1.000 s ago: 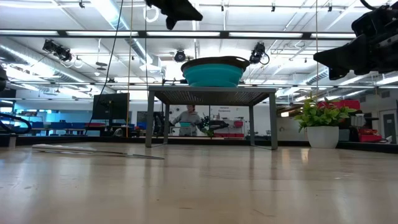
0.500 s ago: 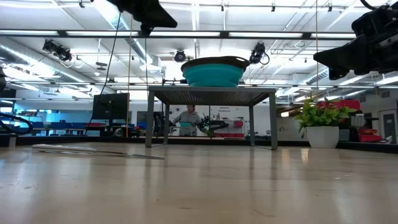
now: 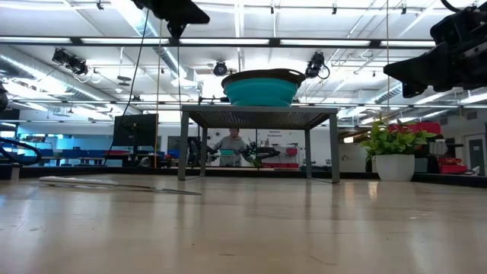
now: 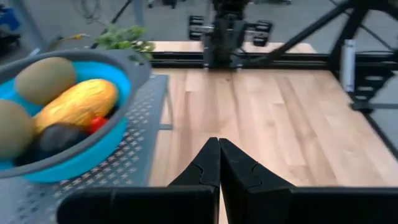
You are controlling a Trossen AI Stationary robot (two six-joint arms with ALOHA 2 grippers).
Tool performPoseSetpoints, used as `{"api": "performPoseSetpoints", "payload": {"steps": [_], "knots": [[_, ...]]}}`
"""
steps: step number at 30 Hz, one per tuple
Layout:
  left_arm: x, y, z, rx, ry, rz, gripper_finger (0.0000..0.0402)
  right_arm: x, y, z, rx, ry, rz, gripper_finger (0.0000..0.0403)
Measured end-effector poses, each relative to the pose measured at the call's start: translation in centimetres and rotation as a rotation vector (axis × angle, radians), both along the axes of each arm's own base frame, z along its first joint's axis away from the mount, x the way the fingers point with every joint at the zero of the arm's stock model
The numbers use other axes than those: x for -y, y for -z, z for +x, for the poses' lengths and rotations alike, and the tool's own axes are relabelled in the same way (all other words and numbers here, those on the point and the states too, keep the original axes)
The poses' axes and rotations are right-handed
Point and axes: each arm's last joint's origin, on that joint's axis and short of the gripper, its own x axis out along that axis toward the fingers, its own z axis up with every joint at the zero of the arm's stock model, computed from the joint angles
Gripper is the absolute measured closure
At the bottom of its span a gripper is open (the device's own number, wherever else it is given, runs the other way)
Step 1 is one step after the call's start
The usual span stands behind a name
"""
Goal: Pick & Place Fruit
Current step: Put the peach into the blue bin
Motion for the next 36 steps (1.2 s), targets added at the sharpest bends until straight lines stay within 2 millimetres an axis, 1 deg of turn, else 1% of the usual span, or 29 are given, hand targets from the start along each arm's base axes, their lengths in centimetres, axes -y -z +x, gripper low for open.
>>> {"api": "performPoseSetpoints", "payload": {"steps": [11,16,26,32,36], "knots": [[5.1,0.0,0.6,0.000,0.218,-0.001,0.0401,0.0,0.0,0.0,0.000,0.000,0.000,0.0396],[7.0,0.0,0.6,-0.008,0.276,0.010,0.0401,0.0,0.0,0.0,0.000,0.001,0.000,0.0396],[8.8,0.2,0.4,-0.021,0.326,0.062,0.0401,0.0,0.0,0.0,0.000,0.000,0.000,0.0396],[9.4,0.2,0.3,-0.023,0.362,0.067,0.0401,0.0,0.0,0.0,0.000,0.000,0.000,0.0396],[10.5,0.3,0.0,-0.038,0.413,0.041,0.0401,0.0,0.0,0.0,0.000,0.000,0.000,0.0396]]}}
